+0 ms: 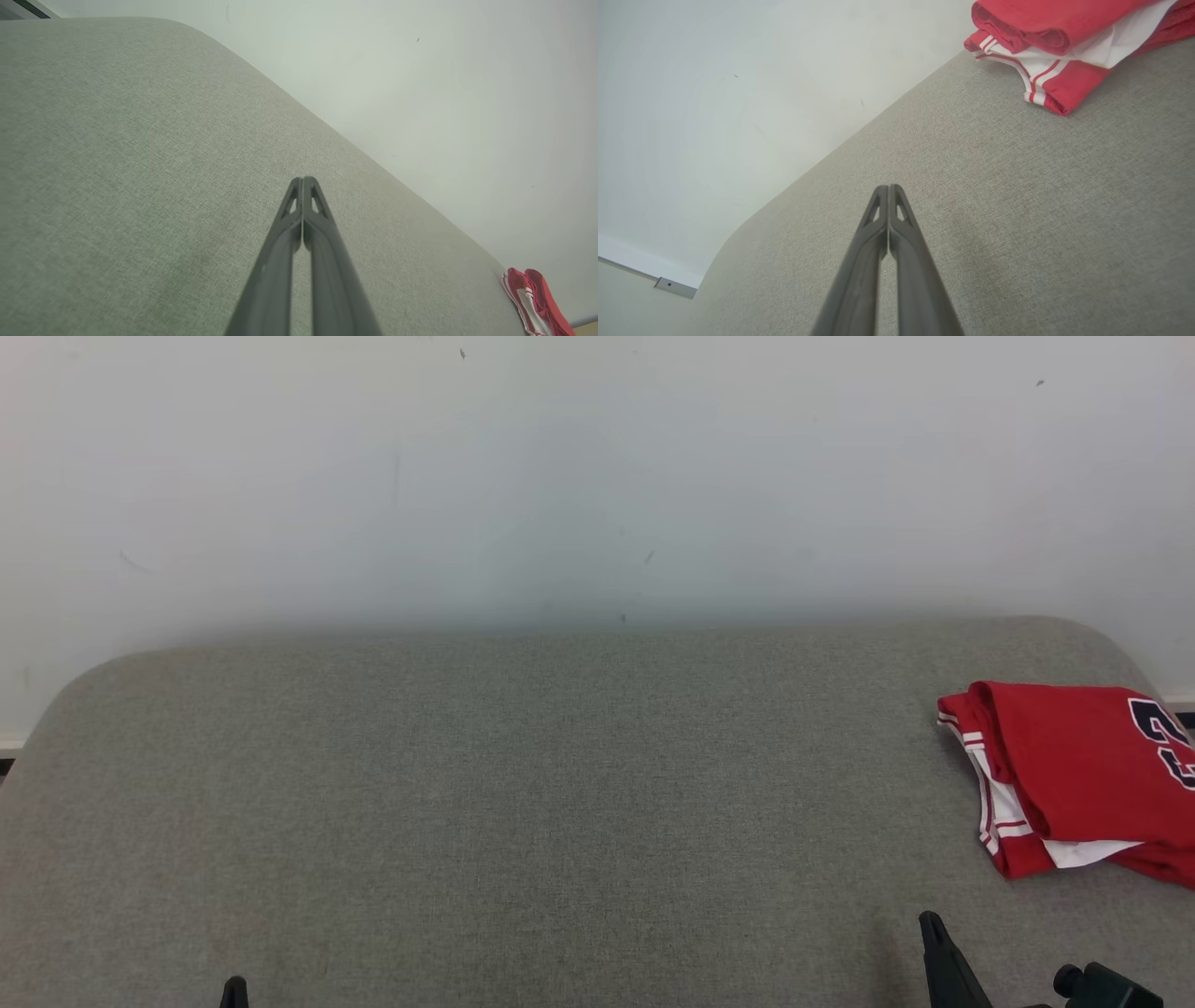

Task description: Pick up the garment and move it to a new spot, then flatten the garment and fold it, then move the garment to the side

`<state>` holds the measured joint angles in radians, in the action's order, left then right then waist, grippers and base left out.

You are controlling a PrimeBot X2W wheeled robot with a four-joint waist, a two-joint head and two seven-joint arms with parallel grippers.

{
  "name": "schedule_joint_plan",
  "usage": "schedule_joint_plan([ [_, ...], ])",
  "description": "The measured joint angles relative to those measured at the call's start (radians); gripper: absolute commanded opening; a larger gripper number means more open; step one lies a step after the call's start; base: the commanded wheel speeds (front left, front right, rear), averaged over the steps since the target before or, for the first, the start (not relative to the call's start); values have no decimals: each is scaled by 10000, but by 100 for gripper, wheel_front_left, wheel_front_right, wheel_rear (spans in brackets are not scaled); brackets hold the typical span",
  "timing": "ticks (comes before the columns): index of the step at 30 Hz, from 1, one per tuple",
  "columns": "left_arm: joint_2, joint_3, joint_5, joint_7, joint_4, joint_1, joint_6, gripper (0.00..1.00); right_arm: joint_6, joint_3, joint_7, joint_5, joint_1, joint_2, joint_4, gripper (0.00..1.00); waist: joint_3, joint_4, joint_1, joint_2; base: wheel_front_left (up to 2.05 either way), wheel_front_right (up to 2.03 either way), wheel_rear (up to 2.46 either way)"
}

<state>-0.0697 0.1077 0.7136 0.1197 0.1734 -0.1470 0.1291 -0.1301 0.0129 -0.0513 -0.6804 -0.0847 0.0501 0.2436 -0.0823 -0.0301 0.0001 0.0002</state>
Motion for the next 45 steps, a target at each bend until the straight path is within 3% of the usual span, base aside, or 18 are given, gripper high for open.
schedule_joint_plan([
  [20,42,105,2692,-780,58,567,0,0,0,184,426,-2761,454,-2,-119,0,183,65,1,0,0,0,0],
  [45,90,205,5135,-1480,121,1121,0,0,0,364,788,-5304,852,-2,-274,0,392,139,1,-2,0,0,0],
])
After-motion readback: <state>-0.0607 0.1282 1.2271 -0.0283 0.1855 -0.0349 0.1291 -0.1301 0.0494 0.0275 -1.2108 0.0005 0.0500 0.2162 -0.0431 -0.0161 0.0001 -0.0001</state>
